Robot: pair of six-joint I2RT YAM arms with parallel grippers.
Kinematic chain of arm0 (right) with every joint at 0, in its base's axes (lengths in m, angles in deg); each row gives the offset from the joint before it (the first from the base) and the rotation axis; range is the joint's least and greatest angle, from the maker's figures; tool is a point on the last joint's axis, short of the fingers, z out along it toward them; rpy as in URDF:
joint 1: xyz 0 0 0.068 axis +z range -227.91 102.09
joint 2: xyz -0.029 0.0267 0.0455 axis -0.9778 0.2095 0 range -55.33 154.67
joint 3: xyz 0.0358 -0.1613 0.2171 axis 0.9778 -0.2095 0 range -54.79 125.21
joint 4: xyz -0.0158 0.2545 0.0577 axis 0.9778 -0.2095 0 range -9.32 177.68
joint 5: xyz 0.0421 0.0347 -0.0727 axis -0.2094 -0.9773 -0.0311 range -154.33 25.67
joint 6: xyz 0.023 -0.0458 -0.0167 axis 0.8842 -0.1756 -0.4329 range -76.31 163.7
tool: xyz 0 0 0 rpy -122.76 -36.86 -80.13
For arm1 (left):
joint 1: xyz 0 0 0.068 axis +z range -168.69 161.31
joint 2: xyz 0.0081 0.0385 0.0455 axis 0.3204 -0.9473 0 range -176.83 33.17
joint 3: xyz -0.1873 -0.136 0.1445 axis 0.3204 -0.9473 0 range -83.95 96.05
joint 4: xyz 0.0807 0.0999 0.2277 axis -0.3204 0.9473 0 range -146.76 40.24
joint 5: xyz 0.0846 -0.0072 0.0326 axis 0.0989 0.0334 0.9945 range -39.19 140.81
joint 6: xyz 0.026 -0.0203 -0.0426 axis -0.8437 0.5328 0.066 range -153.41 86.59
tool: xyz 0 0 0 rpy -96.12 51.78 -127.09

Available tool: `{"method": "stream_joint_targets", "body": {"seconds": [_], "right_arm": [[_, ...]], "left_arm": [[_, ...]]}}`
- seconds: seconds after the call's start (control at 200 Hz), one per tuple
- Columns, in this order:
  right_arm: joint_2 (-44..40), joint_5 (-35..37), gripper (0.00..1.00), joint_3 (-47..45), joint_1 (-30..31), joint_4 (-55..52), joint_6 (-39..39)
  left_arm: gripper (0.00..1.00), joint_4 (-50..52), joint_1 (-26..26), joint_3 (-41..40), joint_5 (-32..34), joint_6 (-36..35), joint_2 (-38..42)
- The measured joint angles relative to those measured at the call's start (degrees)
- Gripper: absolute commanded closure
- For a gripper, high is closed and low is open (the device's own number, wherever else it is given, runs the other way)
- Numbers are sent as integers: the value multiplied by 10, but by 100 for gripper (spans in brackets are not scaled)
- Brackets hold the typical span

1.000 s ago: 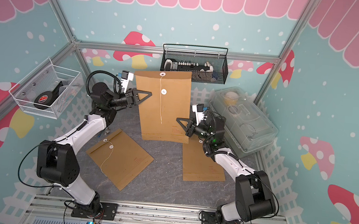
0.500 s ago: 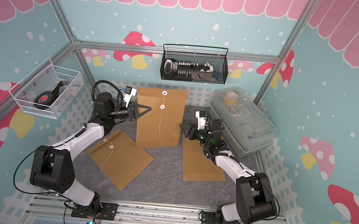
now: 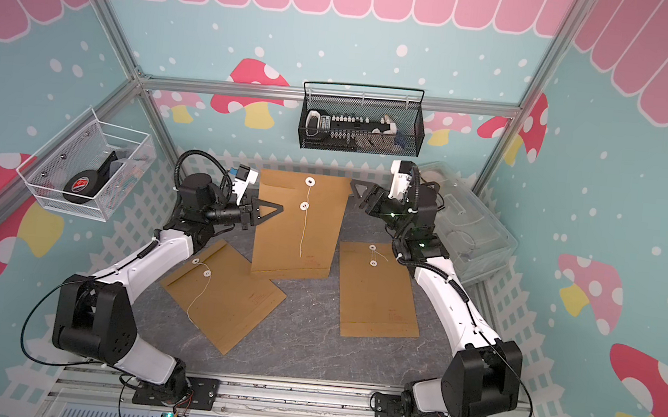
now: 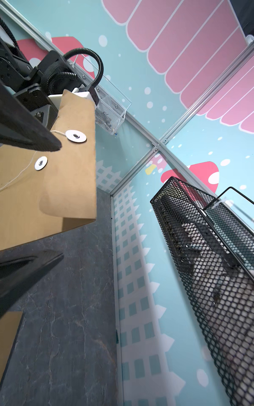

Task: Close the mouth of the file bag
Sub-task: Pick up the file bag from the file bag, then close the file bag.

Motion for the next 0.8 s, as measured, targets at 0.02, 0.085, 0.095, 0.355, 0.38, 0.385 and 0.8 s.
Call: {"method": "stream_joint_targets", "body": {"seconds": [0.02, 0.085, 0.095, 0.355, 0.38, 0.385, 0.8], "right_arm": [[6, 2, 31, 7, 3, -6, -4], [26, 10, 34, 27, 14, -30, -15], [28, 13, 34, 29, 16, -33, -15], [88, 60, 37, 48, 42, -81, -58], [91, 63, 37, 50, 42, -82, -61], [92, 64, 37, 50, 43, -82, -61], [24, 129, 42, -19, 51, -81, -101]], "left_arm": [[100, 1, -1, 0, -1, 0, 0], [100, 3, -5, 0, -2, 0, 0], [100, 3, -5, 0, -3, 0, 0], [100, -5, -23, 0, -8, 16, 0], [100, -11, -23, 0, -9, 21, 0], [100, -12, -24, 0, -8, 23, 0], [100, -52, -22, 0, 75, 72, 15]]}}
